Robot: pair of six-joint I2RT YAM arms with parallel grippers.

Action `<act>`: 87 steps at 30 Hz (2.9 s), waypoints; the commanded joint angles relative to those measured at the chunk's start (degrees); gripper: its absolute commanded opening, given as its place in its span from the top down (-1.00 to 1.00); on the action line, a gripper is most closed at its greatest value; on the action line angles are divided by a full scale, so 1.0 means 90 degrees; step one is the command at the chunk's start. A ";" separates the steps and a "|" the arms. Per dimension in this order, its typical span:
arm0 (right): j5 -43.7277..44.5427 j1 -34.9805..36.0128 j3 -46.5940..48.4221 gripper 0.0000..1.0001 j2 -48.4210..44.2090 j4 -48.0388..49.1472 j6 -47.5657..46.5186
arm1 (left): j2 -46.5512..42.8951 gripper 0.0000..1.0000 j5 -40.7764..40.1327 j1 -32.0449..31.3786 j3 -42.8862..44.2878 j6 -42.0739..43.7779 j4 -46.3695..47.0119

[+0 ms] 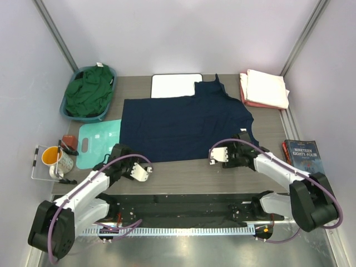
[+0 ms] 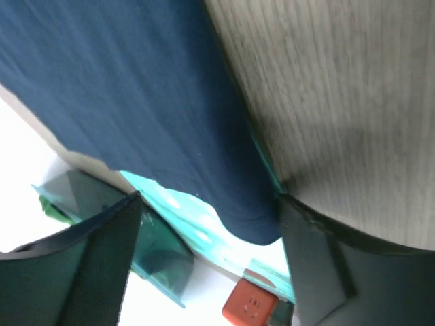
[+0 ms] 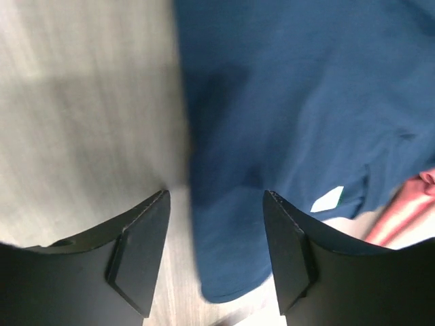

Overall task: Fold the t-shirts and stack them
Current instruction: Fold the flattened tshirt in 1/3 of the way, then grap the side of the flattened tshirt furthest away from the robot with both arms

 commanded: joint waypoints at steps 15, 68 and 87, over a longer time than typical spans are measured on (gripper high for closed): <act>-0.0178 0.0003 0.0499 0.98 -0.0293 -0.1721 -0.0401 | -0.0579 1.00 0.0844 -0.0013 0.0740 -0.0093 -0.3092; -0.1965 -0.2077 0.9568 -0.40 0.6412 -0.0952 0.6668 | 0.7964 -0.81 0.1145 0.1402 1.1246 -0.6228 -0.3891; -0.2308 -0.2145 1.0431 -0.24 0.7312 -0.1626 0.6922 | 0.9518 -0.48 0.1567 0.1910 1.2496 -0.3600 -0.4968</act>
